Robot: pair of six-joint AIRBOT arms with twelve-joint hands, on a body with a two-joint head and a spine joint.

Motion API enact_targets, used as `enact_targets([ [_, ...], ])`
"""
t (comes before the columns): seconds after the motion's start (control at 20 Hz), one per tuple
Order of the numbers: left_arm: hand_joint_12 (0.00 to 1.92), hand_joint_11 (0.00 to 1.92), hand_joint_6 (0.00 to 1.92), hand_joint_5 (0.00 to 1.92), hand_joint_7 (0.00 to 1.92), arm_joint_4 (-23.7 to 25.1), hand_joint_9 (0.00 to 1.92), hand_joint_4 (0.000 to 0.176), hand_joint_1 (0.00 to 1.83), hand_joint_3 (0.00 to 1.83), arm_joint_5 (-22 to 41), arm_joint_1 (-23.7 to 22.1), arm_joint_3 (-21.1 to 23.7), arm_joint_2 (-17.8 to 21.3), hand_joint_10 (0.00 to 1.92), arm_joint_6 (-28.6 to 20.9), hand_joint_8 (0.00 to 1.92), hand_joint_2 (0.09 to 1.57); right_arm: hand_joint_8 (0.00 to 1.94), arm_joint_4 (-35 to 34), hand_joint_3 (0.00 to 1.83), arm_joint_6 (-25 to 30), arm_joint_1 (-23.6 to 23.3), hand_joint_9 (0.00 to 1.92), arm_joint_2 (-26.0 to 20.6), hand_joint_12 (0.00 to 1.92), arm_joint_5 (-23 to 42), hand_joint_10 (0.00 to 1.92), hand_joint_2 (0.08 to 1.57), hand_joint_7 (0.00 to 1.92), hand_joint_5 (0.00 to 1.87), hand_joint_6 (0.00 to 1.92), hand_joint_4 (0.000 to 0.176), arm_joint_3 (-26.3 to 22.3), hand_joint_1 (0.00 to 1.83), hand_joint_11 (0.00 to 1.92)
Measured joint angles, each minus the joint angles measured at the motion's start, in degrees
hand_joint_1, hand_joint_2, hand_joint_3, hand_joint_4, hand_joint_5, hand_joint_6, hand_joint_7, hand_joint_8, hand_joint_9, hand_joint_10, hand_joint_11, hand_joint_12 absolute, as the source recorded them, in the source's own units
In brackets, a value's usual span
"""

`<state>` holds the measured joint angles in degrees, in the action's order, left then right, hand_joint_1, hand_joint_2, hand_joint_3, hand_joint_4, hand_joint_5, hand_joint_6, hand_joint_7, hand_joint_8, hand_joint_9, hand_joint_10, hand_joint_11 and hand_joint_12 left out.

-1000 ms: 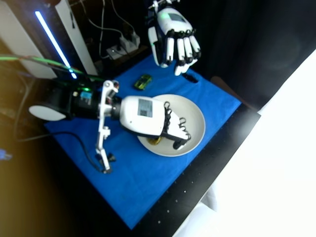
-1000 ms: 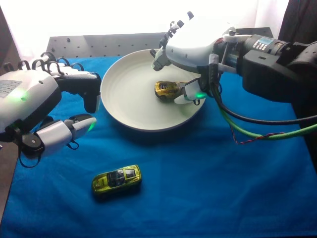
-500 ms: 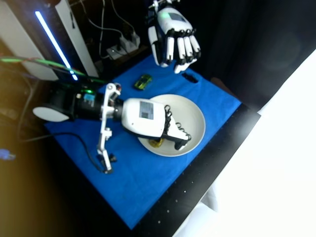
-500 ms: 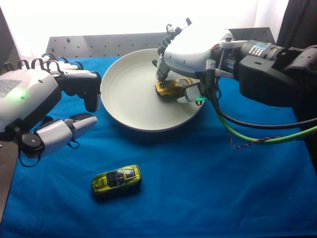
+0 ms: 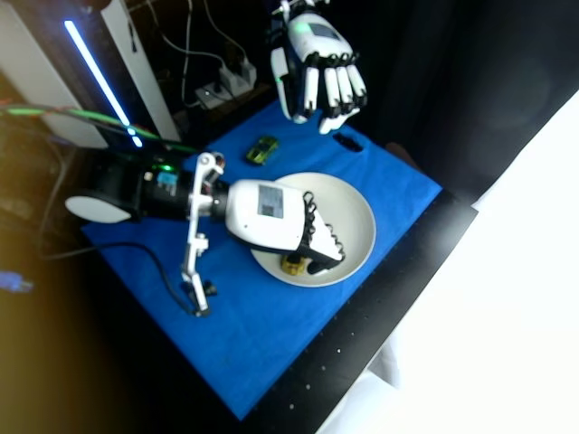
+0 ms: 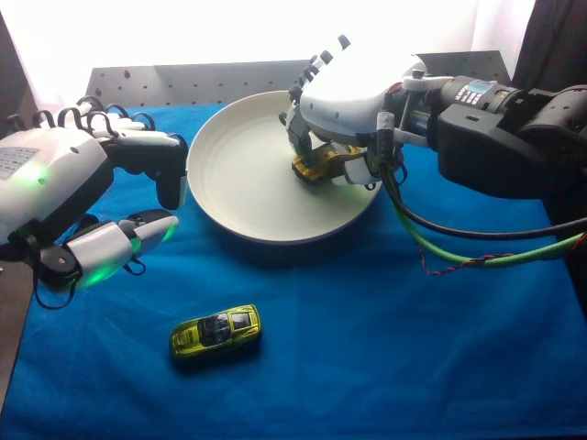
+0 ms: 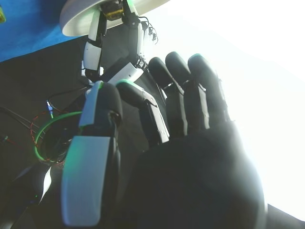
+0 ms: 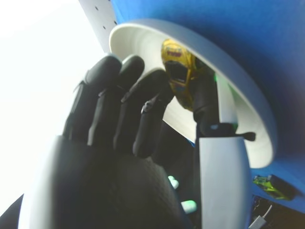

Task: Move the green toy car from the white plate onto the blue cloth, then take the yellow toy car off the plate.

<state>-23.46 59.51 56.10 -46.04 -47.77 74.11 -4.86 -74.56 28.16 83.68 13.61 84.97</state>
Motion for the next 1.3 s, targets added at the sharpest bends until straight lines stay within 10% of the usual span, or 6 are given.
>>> enact_targets([
  [0.45, 1.91, 0.00, 1.57, 0.58, 0.41, -0.8, 0.23, 0.176, 0.78, 0.00, 0.4, 0.8, 0.0, -0.4, 1.29, -0.1, 0.94, 1.33, 1.58, 0.1, 0.00, 0.0, -0.1, 0.72, -2.6, 1.91, -0.4, 1.64, 1.21, 0.79, 0.85, 0.93, 0.000, -2.2, 1.23, 0.68],
  [0.6, 1.88, 0.00, 1.58, 0.57, 0.36, -1.6, 0.20, 0.176, 0.78, 0.00, 0.6, 1.3, 0.0, -0.7, 1.29, -0.1, 0.97, 1.33, 1.34, 0.1, 0.00, 0.0, -0.5, 0.73, -5.0, 1.79, 0.0, 1.39, 1.16, 0.84, 0.95, 0.97, 0.000, -4.2, 1.22, 0.62],
  [0.85, 1.82, 0.00, 1.54, 0.60, 0.44, -2.0, 0.25, 0.176, 0.80, 0.00, 0.7, 1.4, 0.0, -0.7, 1.16, -0.1, 0.77, 1.31, 1.60, 0.6, 0.00, 0.0, -0.7, 0.93, -11.5, 1.92, 4.7, 1.90, 1.23, 0.79, 0.78, 1.00, 0.000, -10.3, 1.22, 1.01],
  [0.95, 1.83, 0.03, 1.51, 0.62, 0.45, -2.1, 0.28, 0.176, 0.82, 0.00, 0.7, 1.4, 0.0, -0.7, 1.17, -0.1, 0.80, 1.30, 1.90, 0.7, 0.00, 0.0, -0.7, 1.24, -12.8, 1.92, 6.6, 1.92, 1.13, 1.06, 0.95, 1.03, 0.000, -11.3, 1.17, 1.35],
  [1.3, 1.89, 0.00, 1.48, 0.64, 0.42, -2.6, 0.24, 0.176, 0.83, 0.00, 0.8, 2.1, 0.0, -0.7, 1.31, -0.1, 0.96, 1.29, 1.83, 2.8, 0.00, 0.1, -0.8, 1.18, -18.9, 1.92, 13.3, 1.92, 1.12, 1.11, 0.96, 1.03, 0.000, -18.6, 1.17, 1.24],
])
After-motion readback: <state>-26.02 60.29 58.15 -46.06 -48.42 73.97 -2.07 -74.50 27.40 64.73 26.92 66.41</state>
